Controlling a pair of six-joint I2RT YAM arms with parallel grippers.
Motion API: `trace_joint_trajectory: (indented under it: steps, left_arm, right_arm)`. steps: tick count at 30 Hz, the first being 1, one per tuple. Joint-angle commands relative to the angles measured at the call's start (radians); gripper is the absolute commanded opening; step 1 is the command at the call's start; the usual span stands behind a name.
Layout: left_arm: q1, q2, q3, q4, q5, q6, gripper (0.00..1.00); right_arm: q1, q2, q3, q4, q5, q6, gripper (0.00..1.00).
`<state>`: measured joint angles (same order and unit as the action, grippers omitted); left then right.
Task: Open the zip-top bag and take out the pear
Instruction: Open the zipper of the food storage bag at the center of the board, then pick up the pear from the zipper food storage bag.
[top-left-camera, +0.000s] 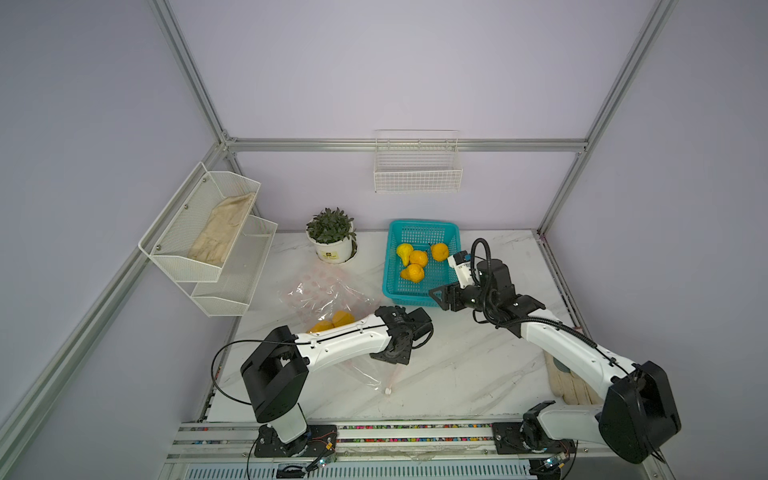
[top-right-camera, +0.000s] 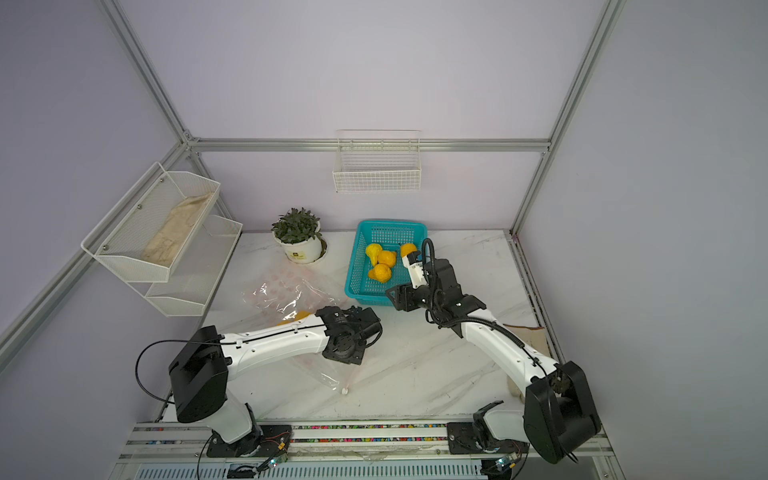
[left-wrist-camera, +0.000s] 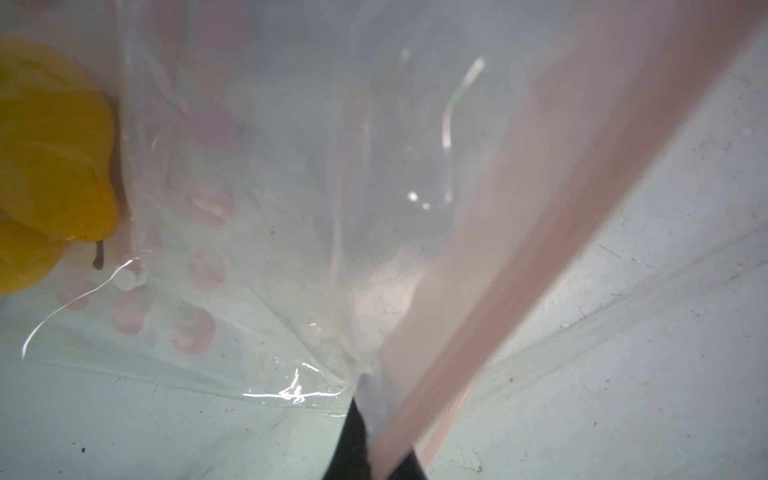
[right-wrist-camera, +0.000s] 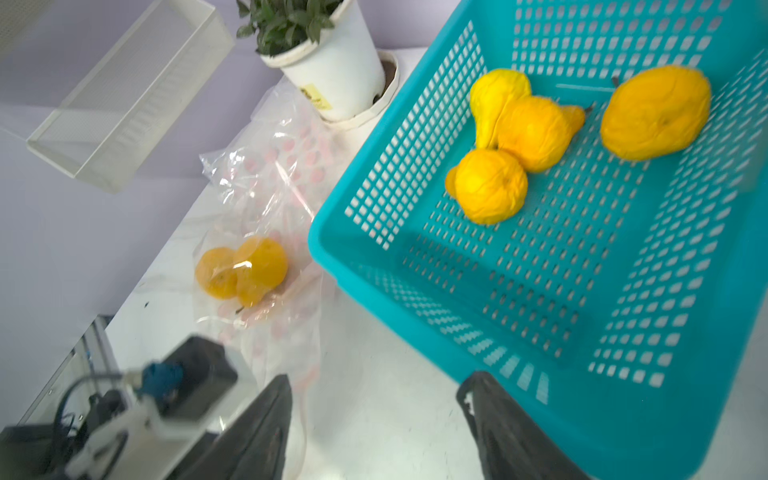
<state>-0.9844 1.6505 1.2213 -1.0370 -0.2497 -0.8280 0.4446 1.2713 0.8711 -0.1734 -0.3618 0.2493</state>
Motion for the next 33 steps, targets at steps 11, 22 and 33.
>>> trace_joint_trajectory:
  steps: [11, 22, 33]
  left_arm:
    - [0.152, -0.327, -0.181, 0.220, 0.180, 0.022, 0.00]
    - [0.178, -0.346, -0.216, 0.306, 0.278, 0.047, 0.00]
    - [0.174, -0.415, -0.189, 0.339, 0.344, 0.084, 0.00]
  right_arm:
    - [0.321, -0.015, -0.243, 0.425, -0.073, 0.127, 0.46]
    - [0.428, 0.159, -0.172, 0.542, 0.041, 0.248, 0.21]
    - [0.485, 0.465, -0.043, 0.700, 0.143, 0.322, 0.15]
